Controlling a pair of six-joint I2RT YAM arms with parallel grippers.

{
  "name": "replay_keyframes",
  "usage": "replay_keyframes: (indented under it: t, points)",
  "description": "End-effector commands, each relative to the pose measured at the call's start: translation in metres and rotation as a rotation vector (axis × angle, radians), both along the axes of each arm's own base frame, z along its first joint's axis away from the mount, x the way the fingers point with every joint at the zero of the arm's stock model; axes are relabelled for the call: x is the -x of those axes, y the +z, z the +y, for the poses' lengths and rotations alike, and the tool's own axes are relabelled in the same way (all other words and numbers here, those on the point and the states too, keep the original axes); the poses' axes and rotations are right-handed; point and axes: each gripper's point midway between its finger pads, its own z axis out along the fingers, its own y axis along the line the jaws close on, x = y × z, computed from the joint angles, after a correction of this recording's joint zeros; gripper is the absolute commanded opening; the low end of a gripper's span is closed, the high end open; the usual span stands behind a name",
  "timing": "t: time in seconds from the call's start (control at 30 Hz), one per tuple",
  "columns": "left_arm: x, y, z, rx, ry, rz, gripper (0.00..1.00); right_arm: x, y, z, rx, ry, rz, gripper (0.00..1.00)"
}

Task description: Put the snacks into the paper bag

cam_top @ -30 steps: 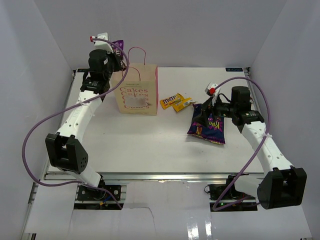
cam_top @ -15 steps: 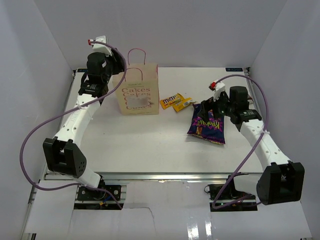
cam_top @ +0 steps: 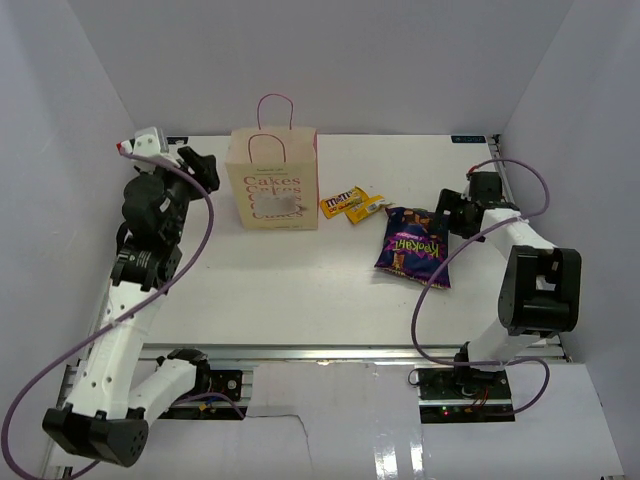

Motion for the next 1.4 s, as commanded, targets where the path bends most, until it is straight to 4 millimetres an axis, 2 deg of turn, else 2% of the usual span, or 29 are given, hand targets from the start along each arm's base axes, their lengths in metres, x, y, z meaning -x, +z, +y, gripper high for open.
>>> replay_keyframes:
  t: [0.0,0.03,0.1,0.13,0.2,0.23,0.27,0.33,0.47,0.57,0.63,0.67,0.7,0.77,0.9,0.93,1.0,1.03,1.1,1.2,1.37]
  points:
    - [0.024,-0.054,0.010,0.031,0.040,0.136,0.71,-0.025,0.012,-0.008,-0.143,-0.073,-0.053,0.96]
    - [0.036,-0.052,0.011,0.049,0.034,0.119,0.71,-0.026,0.010,-0.014,-0.166,-0.080,-0.053,0.96]
    - [0.048,-0.076,0.008,0.092,0.020,0.165,0.71,-0.030,-0.001,-0.007,-0.242,-0.041,-0.041,0.97]
    - [0.058,-0.073,0.008,0.116,0.010,0.145,0.71,-0.031,-0.004,-0.006,-0.266,-0.031,-0.036,0.98]
    - [0.068,-0.082,0.004,0.166,-0.010,0.153,0.71,-0.031,-0.015,0.012,-0.367,0.032,-0.003,1.00]
    - [0.071,-0.095,0.002,0.177,-0.016,0.173,0.71,-0.030,-0.017,0.019,-0.403,0.054,0.003,0.98]
    - [0.077,-0.093,0.001,0.191,-0.027,0.159,0.71,-0.028,-0.019,0.032,-0.473,0.103,0.014,0.92]
    - [0.081,-0.105,-0.001,0.217,-0.032,0.184,0.72,-0.021,-0.021,0.045,-0.551,0.144,0.026,0.90]
    - [0.089,-0.115,-0.007,0.250,-0.061,0.210,0.73,-0.012,-0.028,0.053,-0.578,0.201,0.018,0.85]
    - [0.094,-0.123,-0.010,0.279,-0.075,0.221,0.73,-0.004,-0.035,0.060,-0.612,0.249,0.028,0.76]
    - [0.096,-0.126,-0.011,0.299,-0.080,0.227,0.73,-0.001,-0.036,0.066,-0.647,0.291,0.027,0.66]
    - [0.097,-0.129,-0.012,0.302,-0.082,0.232,0.73,0.000,-0.037,0.068,-0.662,0.307,0.031,0.60]
    - [0.098,-0.129,-0.012,0.305,-0.085,0.231,0.73,0.001,-0.037,0.070,-0.674,0.323,0.029,0.49]
    - [0.099,-0.130,-0.013,0.310,-0.089,0.235,0.73,0.001,-0.033,0.074,-0.695,0.366,0.012,0.39]
    - [0.102,-0.131,-0.015,0.320,-0.100,0.238,0.73,0.002,-0.014,0.079,-0.716,0.468,-0.058,0.15]
    - [0.103,-0.130,-0.016,0.326,-0.109,0.234,0.73,0.003,-0.001,0.081,-0.723,0.516,-0.098,0.09]
    - [0.105,-0.133,-0.018,0.340,-0.116,0.240,0.73,0.005,0.012,0.083,-0.705,0.584,-0.157,0.08]
    - [0.106,-0.132,-0.019,0.343,-0.124,0.233,0.73,0.009,0.034,0.088,-0.712,0.645,-0.219,0.08]
    - [0.108,-0.135,-0.022,0.351,-0.138,0.238,0.74,0.016,0.058,0.095,-0.729,0.730,-0.301,0.08]
    - [0.108,-0.134,-0.022,0.357,-0.139,0.231,0.74,0.025,0.106,0.103,-0.730,0.863,-0.431,0.08]
    - [0.108,-0.132,-0.022,0.364,-0.140,0.223,0.74,0.040,0.142,0.114,-0.801,0.997,-0.505,0.08]
